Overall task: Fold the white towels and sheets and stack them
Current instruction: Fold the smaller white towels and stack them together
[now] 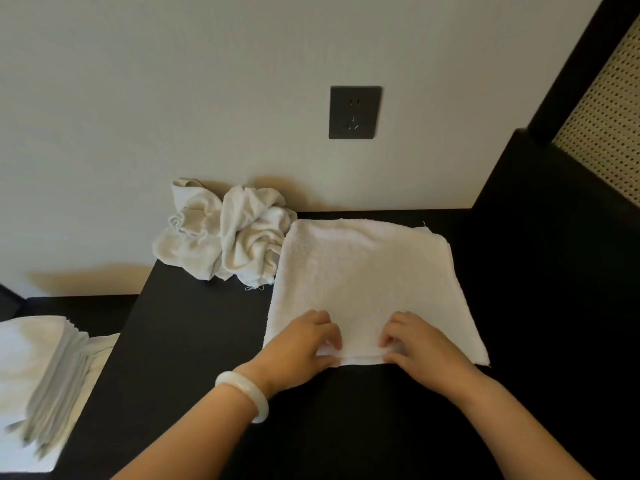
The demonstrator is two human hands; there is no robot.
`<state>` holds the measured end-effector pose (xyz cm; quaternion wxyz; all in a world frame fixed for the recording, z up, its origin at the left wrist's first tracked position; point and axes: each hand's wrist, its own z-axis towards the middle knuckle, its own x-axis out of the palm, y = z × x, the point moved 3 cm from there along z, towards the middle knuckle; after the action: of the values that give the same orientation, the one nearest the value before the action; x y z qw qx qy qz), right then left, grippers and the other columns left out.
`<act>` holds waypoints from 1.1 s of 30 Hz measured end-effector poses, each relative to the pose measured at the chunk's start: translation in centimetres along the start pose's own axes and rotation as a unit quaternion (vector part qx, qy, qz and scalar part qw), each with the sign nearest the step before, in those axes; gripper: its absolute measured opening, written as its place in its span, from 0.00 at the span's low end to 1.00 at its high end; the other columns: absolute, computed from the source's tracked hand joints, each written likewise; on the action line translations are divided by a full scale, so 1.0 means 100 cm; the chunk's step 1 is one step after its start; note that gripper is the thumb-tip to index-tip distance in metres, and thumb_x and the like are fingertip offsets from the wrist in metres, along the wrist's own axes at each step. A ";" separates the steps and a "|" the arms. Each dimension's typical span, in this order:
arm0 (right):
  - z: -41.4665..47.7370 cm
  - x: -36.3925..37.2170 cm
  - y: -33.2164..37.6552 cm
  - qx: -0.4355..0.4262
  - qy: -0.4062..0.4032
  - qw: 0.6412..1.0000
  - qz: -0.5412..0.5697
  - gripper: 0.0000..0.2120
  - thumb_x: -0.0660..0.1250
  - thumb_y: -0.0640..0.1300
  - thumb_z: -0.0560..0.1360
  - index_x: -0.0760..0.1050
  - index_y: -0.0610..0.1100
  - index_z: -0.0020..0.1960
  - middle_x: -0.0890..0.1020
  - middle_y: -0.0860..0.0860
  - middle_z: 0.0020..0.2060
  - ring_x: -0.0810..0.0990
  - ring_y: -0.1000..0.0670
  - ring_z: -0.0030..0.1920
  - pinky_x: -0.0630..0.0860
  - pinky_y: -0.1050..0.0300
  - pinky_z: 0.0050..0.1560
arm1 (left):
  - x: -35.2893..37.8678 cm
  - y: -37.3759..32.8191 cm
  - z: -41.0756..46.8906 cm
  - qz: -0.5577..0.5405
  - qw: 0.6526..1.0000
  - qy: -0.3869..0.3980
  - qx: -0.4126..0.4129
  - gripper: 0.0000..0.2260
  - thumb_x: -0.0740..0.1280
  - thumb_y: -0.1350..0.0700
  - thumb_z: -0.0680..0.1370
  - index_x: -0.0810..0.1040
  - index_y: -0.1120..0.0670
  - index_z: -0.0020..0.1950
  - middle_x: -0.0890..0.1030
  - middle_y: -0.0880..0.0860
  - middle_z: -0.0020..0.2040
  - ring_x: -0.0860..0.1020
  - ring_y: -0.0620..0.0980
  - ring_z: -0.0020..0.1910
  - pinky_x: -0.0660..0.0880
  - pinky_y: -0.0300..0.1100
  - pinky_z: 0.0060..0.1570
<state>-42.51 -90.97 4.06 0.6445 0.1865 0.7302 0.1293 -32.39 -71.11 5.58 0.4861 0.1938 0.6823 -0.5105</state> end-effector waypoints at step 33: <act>0.015 0.027 -0.020 0.102 -0.053 0.988 -0.099 0.30 0.40 0.62 0.81 0.40 0.56 0.80 0.41 0.57 0.79 0.37 0.57 0.78 0.36 0.53 0.78 | 0.011 0.042 -0.024 0.168 0.979 0.030 -0.108 0.29 0.43 0.37 0.83 0.37 0.44 0.80 0.33 0.47 0.78 0.31 0.46 0.77 0.32 0.42 0.75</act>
<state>-41.54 -91.68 0.61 0.6695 0.1845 0.7192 -0.0209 -30.76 -67.56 2.47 0.5625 0.2672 0.7054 -0.3387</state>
